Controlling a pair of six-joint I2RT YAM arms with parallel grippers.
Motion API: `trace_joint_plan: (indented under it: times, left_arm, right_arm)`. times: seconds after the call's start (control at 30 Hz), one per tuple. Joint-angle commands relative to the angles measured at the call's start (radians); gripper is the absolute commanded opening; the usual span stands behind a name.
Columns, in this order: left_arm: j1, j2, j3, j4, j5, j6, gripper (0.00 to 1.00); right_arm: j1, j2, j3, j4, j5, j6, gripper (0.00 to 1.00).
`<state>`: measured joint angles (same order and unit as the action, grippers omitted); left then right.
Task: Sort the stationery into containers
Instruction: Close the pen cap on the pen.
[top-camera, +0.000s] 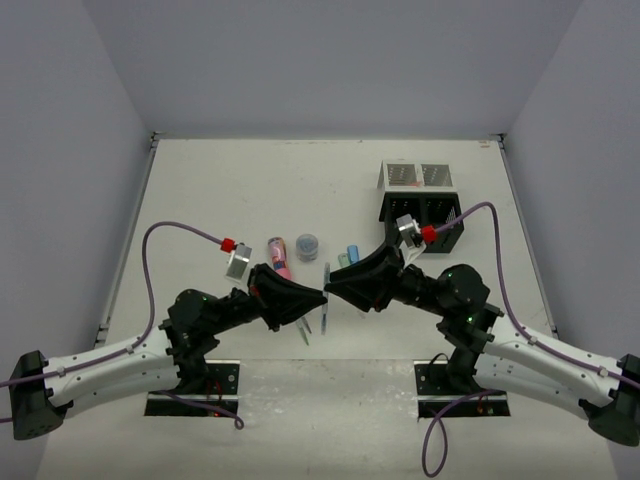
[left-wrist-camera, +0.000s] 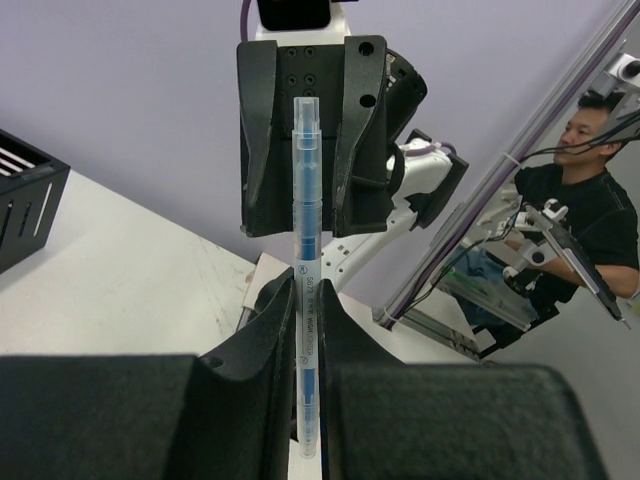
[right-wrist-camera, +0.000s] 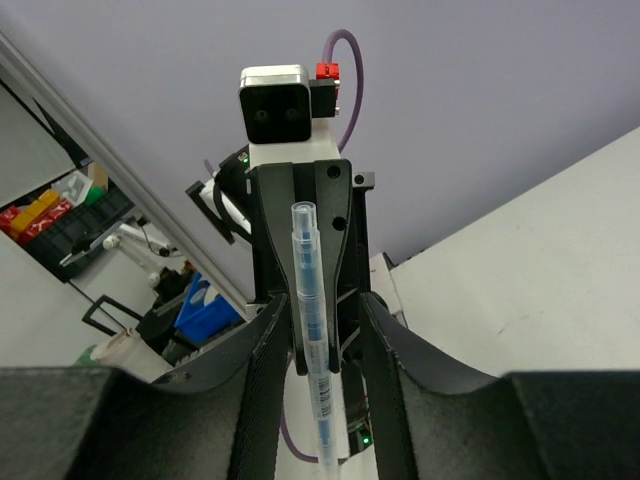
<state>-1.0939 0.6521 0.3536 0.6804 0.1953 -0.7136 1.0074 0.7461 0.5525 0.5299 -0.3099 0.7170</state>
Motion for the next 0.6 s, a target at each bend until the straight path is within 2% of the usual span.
trace_joint_plan:
  times: [0.0, 0.33, 0.37, 0.4, 0.47, 0.53, 0.57]
  left_arm:
    - [0.000, 0.018, 0.047, 0.060, -0.013, 0.011, 0.00]
    - [0.000, 0.047, 0.079, 0.011, -0.033, 0.008, 0.00]
    - [-0.001, 0.050, 0.088, -0.006, -0.038, 0.008, 0.03]
    - [0.000, 0.056, 0.099, -0.030, -0.055, 0.007, 0.13]
    - [0.000, 0.075, 0.117, -0.059, -0.067, 0.006, 0.40]
    - [0.000, 0.093, 0.134, -0.084, -0.068, 0.005, 0.50]
    - [0.000, 0.107, 0.137, -0.090, -0.067, 0.002, 0.51]
  right_arm:
    - [0.008, 0.001, 0.001, 0.018, -0.020, -0.014, 0.37]
    - [0.013, 0.002, 0.014, 0.010, -0.020, -0.018, 0.02]
    - [0.013, 0.003, 0.013, 0.009, -0.018, -0.019, 0.00]
    - [0.013, 0.003, 0.012, 0.006, -0.013, -0.020, 0.00]
    - [0.013, 0.001, 0.014, -0.002, 0.002, -0.024, 0.00]
    - [0.014, -0.006, 0.016, -0.012, 0.017, -0.031, 0.00]
    - [0.014, -0.013, 0.018, -0.019, 0.033, -0.032, 0.00]
